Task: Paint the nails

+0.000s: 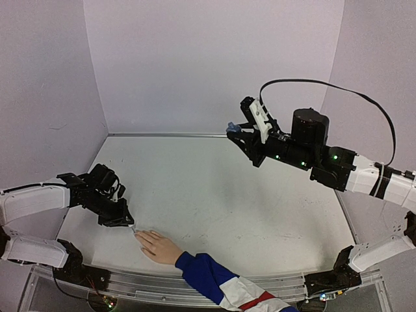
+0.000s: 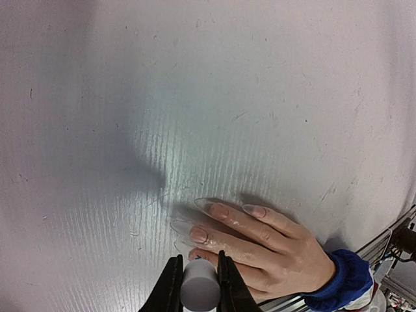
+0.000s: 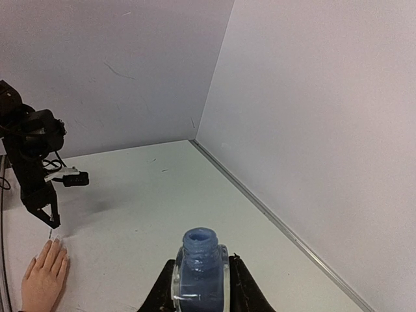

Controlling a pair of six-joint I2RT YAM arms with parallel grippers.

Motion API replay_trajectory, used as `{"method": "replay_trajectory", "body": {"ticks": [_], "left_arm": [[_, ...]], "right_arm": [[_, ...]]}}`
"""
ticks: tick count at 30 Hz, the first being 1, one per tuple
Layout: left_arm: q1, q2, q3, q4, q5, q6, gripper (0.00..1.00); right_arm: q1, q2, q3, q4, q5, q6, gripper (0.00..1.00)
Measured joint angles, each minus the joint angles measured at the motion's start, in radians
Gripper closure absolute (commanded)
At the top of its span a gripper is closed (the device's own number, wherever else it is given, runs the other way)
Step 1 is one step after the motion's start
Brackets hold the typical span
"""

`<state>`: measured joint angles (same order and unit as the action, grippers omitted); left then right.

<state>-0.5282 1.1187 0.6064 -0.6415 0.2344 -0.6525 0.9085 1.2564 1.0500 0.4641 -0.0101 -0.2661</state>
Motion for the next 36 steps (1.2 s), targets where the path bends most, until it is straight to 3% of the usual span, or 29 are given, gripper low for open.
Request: {"method": "replay_trajectory", "body": {"ticks": [36], "left_arm": [[0.002, 0.018, -0.022, 0.023, 0.02, 0.0, 1.0]], "right_arm": [[0.0, 0.0, -0.011, 0.0, 0.0, 0.0, 1.0]]}}
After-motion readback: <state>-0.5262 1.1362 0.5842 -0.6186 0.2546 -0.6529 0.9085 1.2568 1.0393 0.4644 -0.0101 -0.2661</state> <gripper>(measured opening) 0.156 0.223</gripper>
